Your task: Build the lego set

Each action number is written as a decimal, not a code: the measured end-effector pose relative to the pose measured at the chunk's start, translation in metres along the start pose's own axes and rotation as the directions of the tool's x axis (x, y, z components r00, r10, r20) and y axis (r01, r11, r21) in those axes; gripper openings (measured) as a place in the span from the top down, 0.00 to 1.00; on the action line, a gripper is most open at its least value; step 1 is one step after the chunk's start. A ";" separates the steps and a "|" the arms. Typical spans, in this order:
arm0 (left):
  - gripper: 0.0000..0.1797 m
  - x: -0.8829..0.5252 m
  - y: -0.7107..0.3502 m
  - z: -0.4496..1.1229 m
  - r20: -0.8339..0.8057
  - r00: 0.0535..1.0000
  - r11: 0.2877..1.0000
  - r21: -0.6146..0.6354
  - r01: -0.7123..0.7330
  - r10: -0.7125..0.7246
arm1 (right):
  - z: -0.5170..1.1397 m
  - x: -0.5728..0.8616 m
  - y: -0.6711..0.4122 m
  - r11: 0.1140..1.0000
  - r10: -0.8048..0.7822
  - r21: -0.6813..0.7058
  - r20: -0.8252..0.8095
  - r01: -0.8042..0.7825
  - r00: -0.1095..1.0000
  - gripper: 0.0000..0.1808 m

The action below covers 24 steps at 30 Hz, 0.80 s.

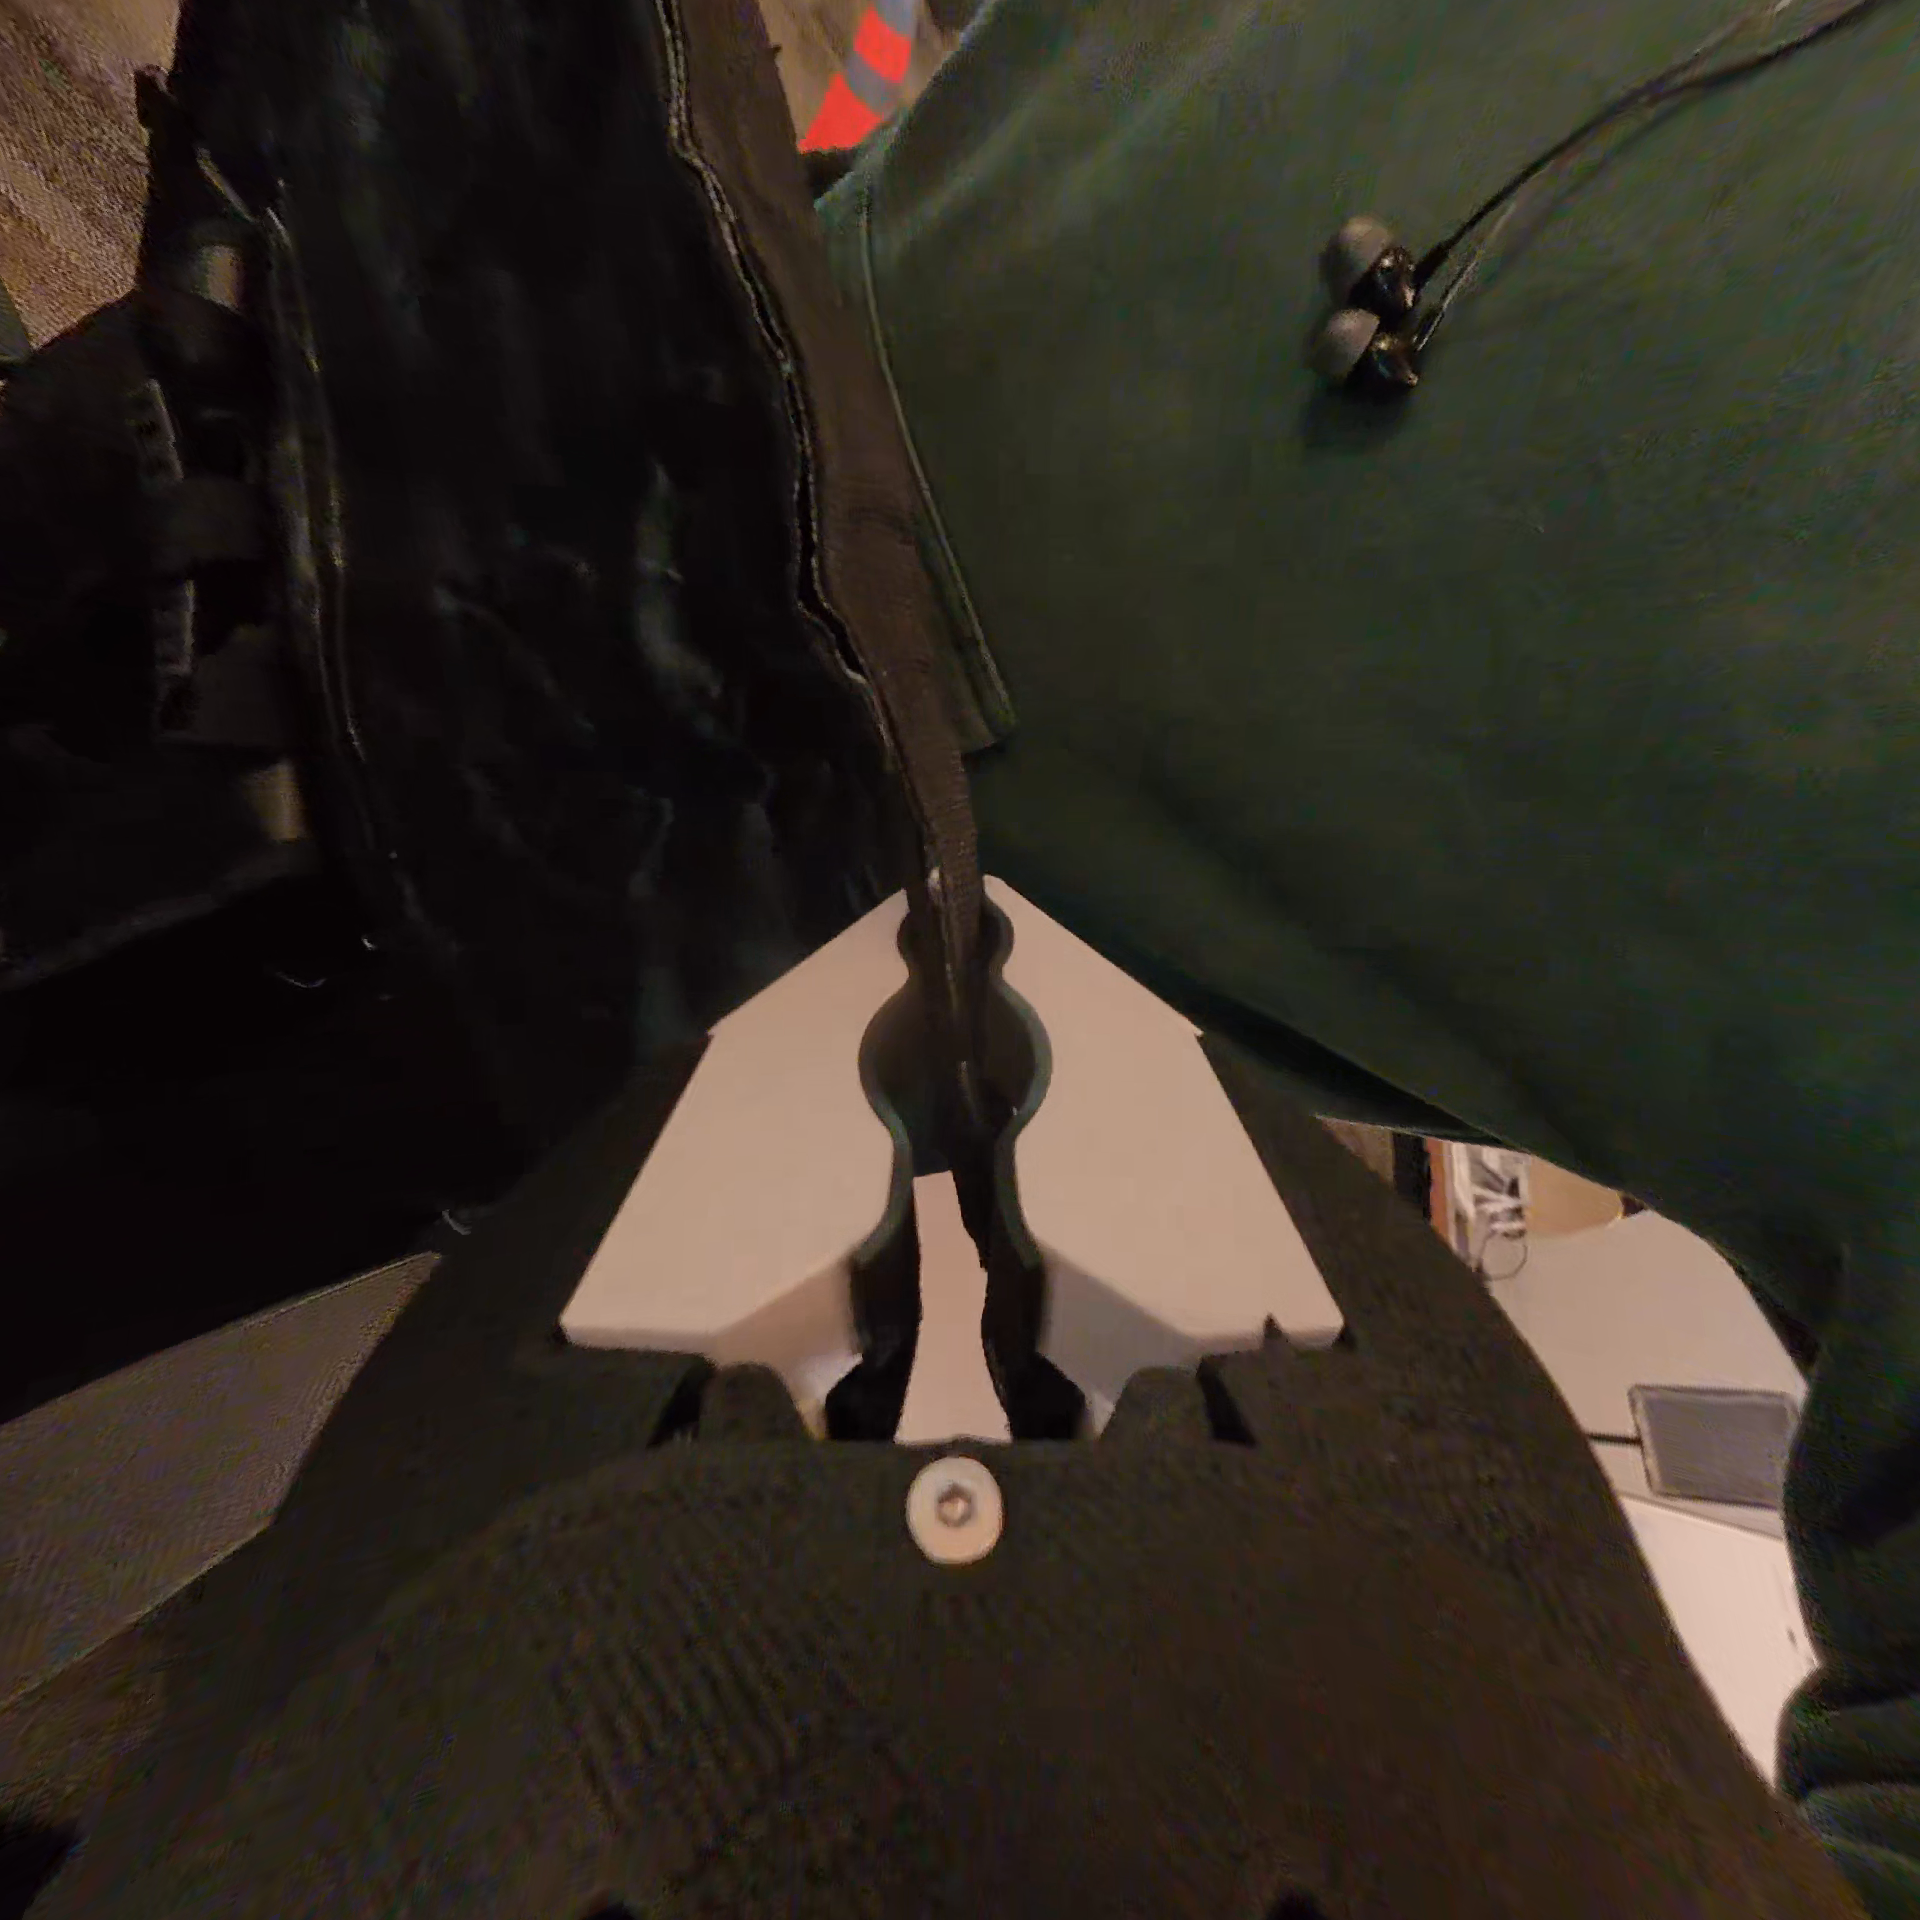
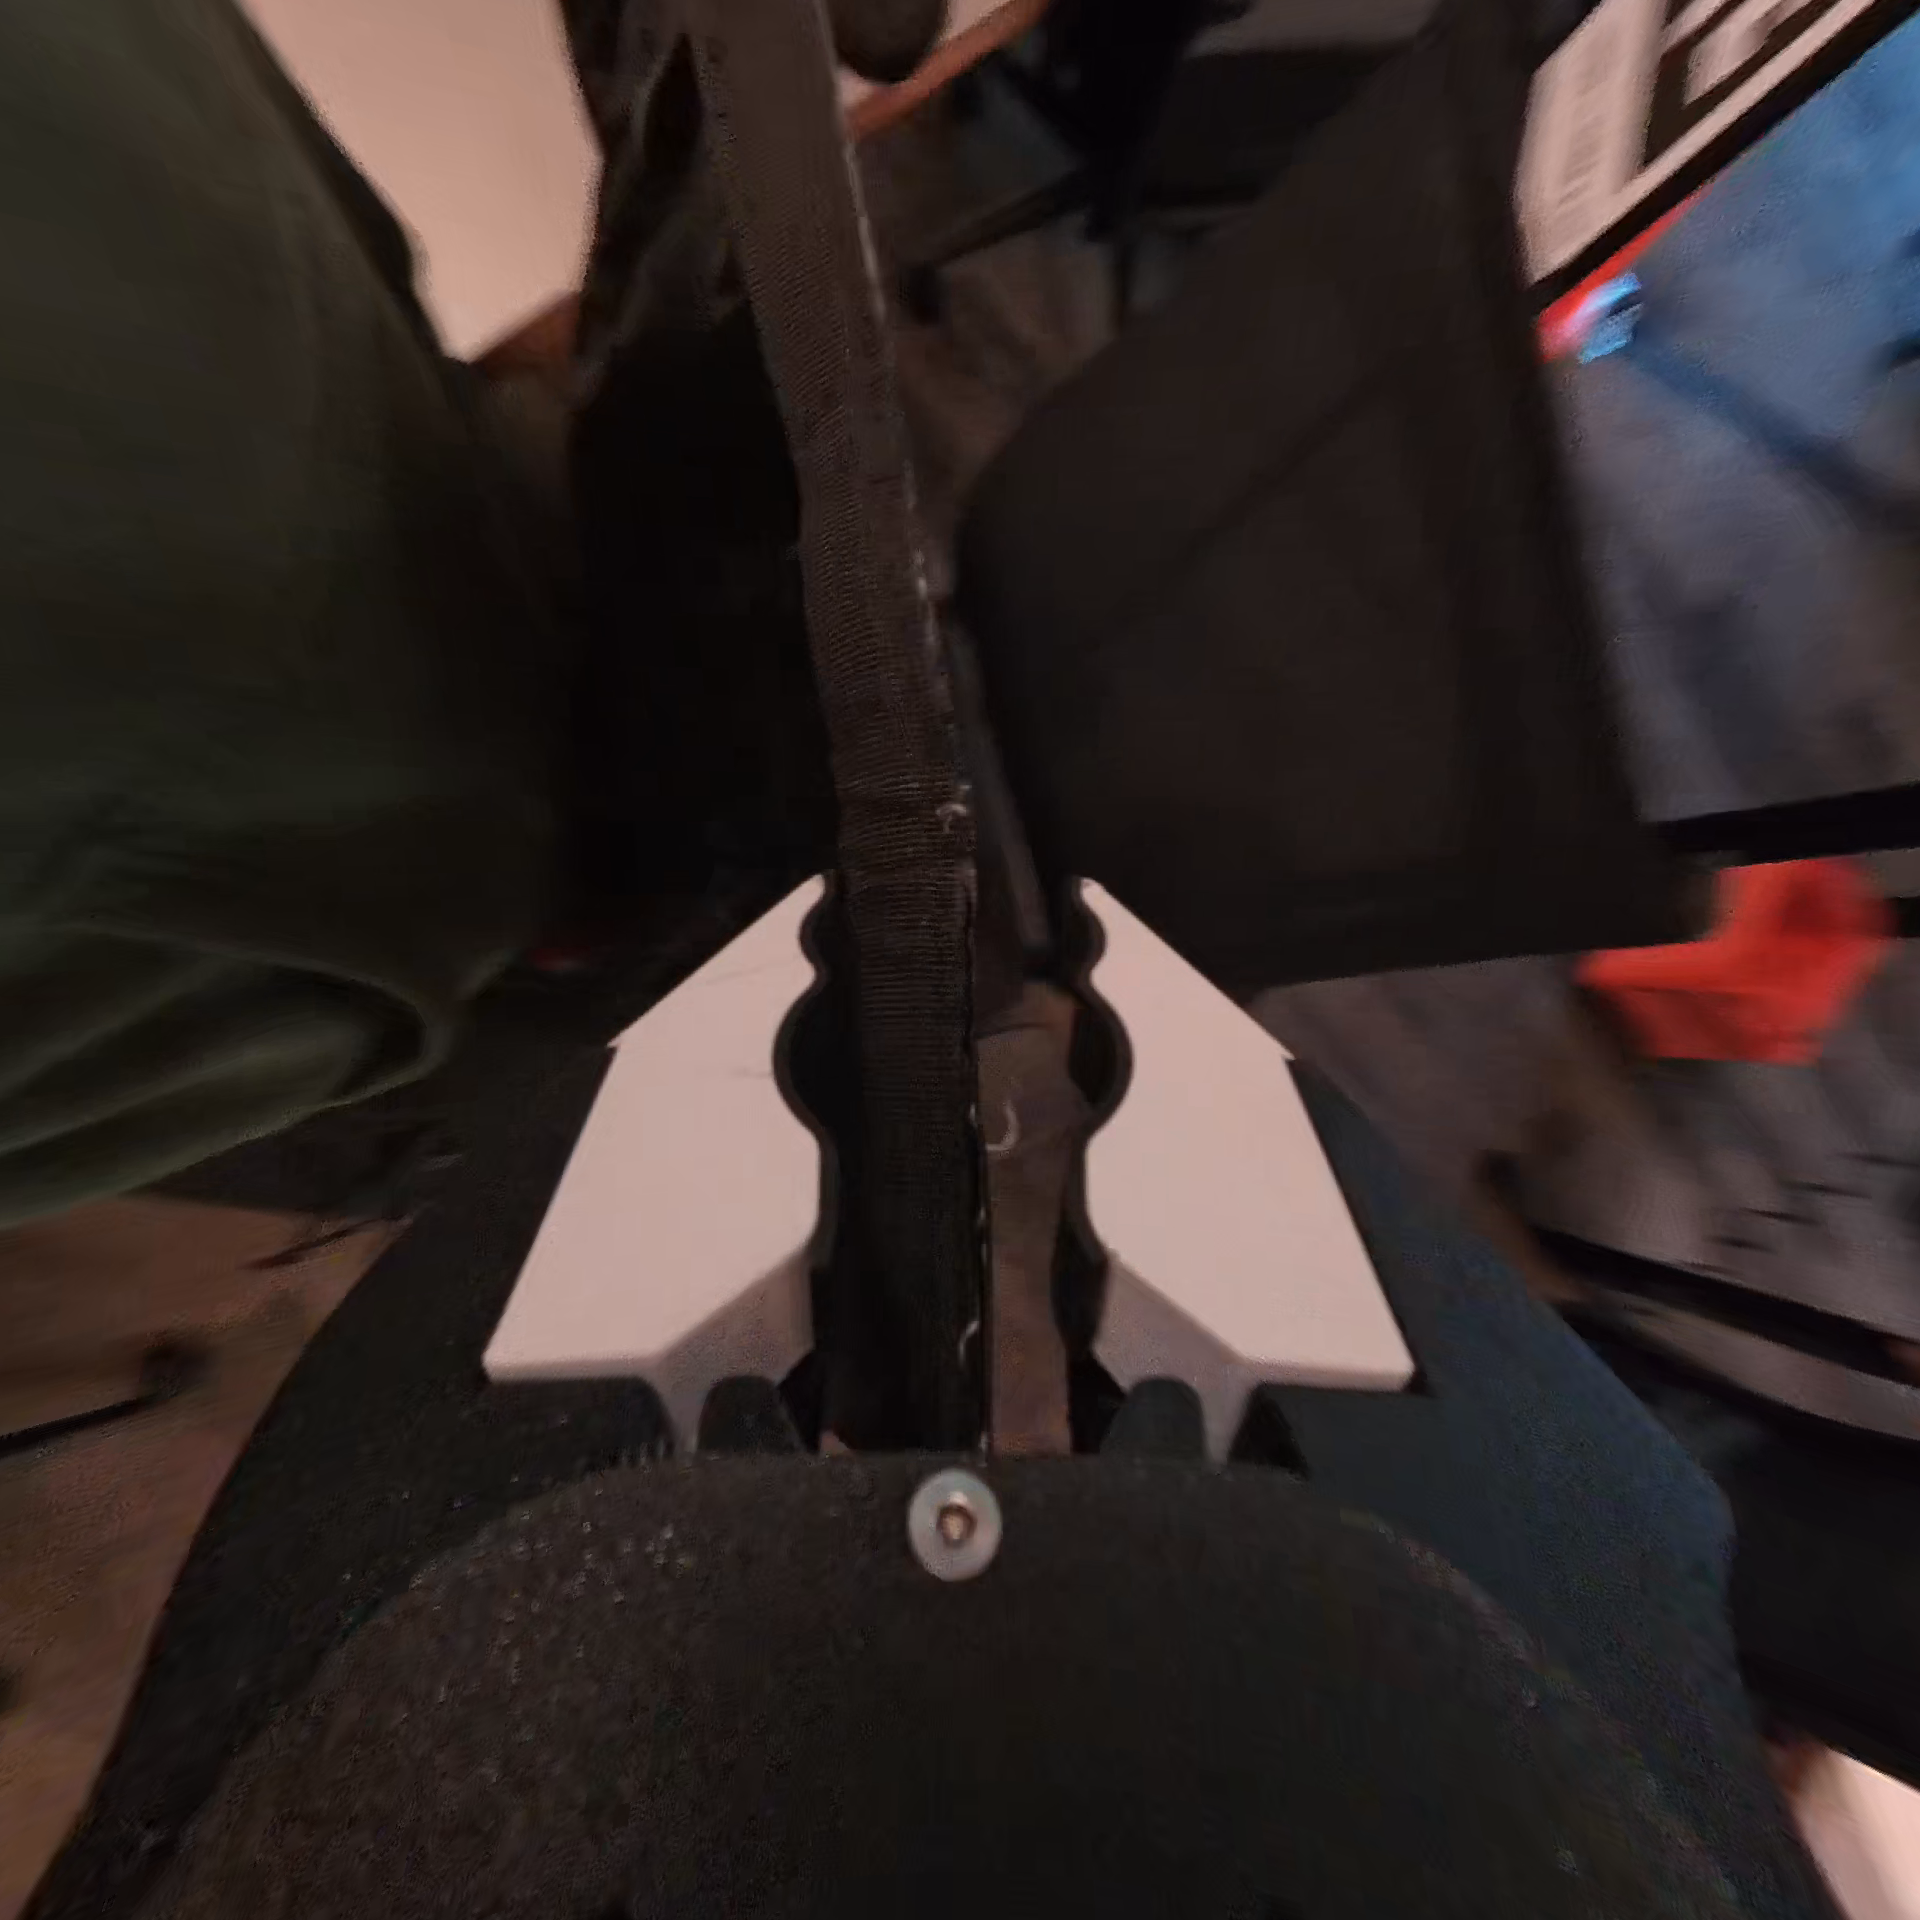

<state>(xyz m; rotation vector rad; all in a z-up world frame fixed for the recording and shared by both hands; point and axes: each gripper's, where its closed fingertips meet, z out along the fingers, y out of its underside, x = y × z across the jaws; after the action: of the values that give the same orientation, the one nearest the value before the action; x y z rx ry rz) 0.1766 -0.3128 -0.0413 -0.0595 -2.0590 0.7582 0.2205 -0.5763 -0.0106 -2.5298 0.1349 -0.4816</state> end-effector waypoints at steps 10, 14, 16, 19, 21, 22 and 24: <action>0.99 0.004 -0.002 0.009 0.010 1.000 1.000 0.005 0.003 -0.003 | 0.004 0.005 0.021 0.956 -0.286 -0.100 -0.129 0.275 0.949 0.61; 0.99 0.007 -0.005 0.013 0.028 0.999 0.998 -0.056 -0.032 0.033 | 0.019 -0.022 0.036 0.947 -0.214 -0.197 0.195 0.252 0.957 0.60; 0.99 0.010 -0.002 0.017 0.028 0.998 0.994 -0.093 -0.054 0.057 | 0.022 -0.037 0.042 0.956 -0.134 -0.208 0.322 0.208 0.937 0.65; 0.99 0.015 0.005 0.023 0.019 0.999 0.992 -0.118 -0.046 0.049 | 0.017 -0.049 0.035 0.980 -0.048 -0.155 0.428 0.125 0.902 0.82; 0.99 0.015 0.008 0.024 0.035 0.999 0.995 -0.096 -0.014 0.017 | 0.009 -0.055 0.028 0.990 -0.013 -0.120 0.467 0.078 0.884 0.88; 0.98 0.014 0.008 0.023 0.047 0.999 0.997 -0.080 -0.006 0.010 | 0.007 -0.059 0.026 0.991 0.006 -0.120 0.484 0.059 0.875 0.89; 0.97 0.014 0.007 0.023 0.079 0.997 0.998 -0.068 -0.011 0.016 | 0.002 -0.067 0.026 0.991 0.035 -0.126 0.532 0.039 0.846 0.90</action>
<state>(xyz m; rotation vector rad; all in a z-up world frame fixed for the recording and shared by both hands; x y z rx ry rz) 0.1494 -0.3136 -0.0438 -0.0824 -2.1618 0.7092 0.1589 -0.5840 -0.0472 -2.6904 -0.0495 0.2558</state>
